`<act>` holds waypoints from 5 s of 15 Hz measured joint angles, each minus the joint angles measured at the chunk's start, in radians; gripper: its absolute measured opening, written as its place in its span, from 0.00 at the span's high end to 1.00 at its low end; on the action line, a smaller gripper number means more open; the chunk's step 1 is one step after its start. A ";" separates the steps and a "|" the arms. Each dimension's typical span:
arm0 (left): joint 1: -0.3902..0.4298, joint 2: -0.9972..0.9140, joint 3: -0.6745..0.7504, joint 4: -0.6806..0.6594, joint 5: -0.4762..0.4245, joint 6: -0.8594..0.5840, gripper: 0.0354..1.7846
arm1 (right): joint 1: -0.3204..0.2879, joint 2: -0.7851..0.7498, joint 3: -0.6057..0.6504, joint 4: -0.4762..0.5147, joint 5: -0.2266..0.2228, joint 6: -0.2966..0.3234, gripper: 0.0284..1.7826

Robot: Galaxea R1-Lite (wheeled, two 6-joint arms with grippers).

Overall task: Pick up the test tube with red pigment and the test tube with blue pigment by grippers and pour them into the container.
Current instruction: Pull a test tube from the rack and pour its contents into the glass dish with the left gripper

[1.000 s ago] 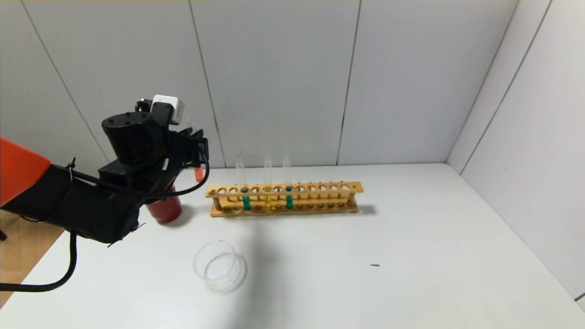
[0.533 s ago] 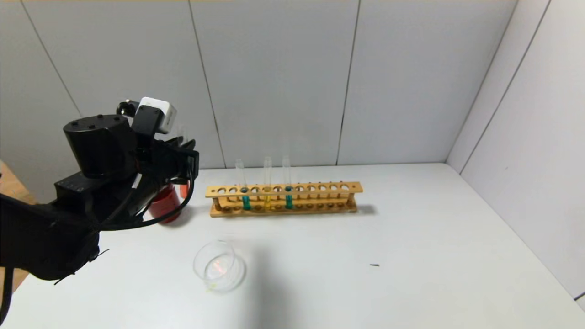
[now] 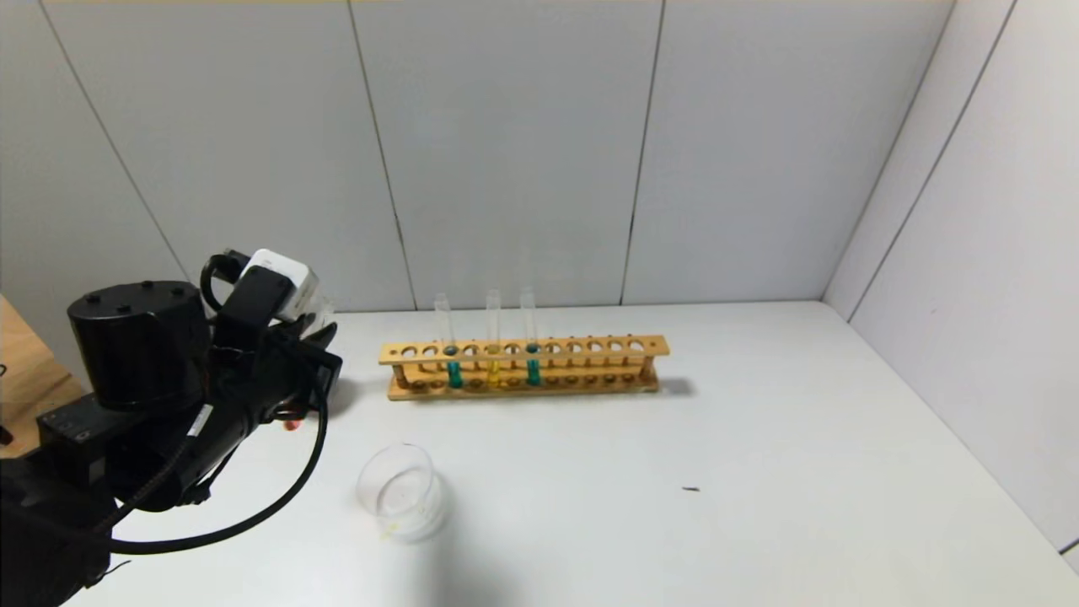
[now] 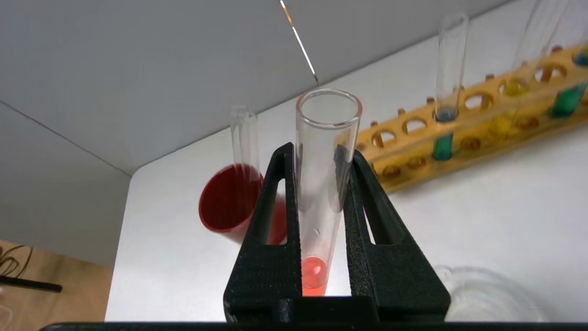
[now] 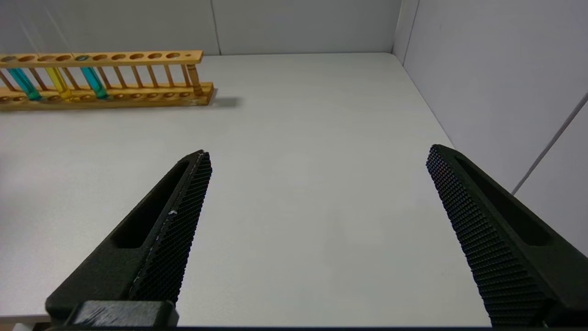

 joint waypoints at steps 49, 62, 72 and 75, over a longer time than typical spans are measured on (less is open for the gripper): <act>-0.148 0.151 -0.226 0.969 0.090 0.258 0.84 | 0.001 0.000 0.000 0.000 0.000 0.000 0.04; -0.114 0.262 -0.343 1.069 0.139 0.284 0.84 | 0.000 0.000 0.000 0.000 0.000 0.000 0.04; -0.124 0.283 -0.516 1.300 0.188 0.293 0.84 | 0.000 0.000 0.000 0.000 0.000 0.000 0.04; -0.133 0.290 -0.552 1.370 0.192 0.298 0.84 | 0.000 0.000 0.000 0.000 0.000 0.000 0.04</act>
